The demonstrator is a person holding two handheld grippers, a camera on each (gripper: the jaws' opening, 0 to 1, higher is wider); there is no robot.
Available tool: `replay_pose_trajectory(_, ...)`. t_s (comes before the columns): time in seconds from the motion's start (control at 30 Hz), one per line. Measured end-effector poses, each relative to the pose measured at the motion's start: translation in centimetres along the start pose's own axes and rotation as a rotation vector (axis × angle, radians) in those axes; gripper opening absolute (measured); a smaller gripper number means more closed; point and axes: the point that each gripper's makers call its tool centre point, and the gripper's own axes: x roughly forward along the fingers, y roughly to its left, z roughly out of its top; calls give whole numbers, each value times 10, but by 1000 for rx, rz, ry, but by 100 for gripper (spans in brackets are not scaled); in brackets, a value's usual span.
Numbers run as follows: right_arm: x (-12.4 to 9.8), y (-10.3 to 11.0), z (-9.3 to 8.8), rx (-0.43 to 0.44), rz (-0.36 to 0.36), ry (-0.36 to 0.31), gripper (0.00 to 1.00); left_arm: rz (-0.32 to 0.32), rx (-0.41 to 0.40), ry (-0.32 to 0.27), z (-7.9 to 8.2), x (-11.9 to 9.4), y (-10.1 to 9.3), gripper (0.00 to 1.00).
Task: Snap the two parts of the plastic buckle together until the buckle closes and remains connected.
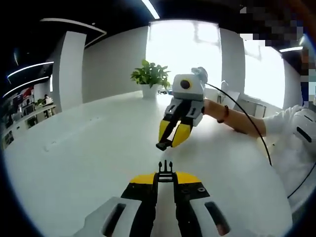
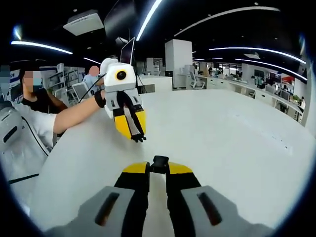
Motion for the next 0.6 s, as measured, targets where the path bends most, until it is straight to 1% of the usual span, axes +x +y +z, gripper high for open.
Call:
replay_pose_trajectory(0.1, -1, -2, 1, -5, -2, -2, 12, -2, 3, 6, -1, 0, 2, 11)
replay_pose_trajectory(0.17, -1, -2, 2, -3, 0, -4, 12, 1, 2, 4, 1, -1, 6, 11)
replay_pose_trajectory(0.33, 0, 3, 0, -9, 6, 2, 12, -9, 3, 6, 0, -1, 3, 11)
replay_pose_trajectory(0.53, 0, 12, -2, -15, 51, 22, 12, -36, 13, 16, -3, 1, -9, 11)
replay_pose_trajectory(0.6, 1, 19, -3, -21, 67, 25, 12, -43, 14, 21, -3, 1, -10, 11)
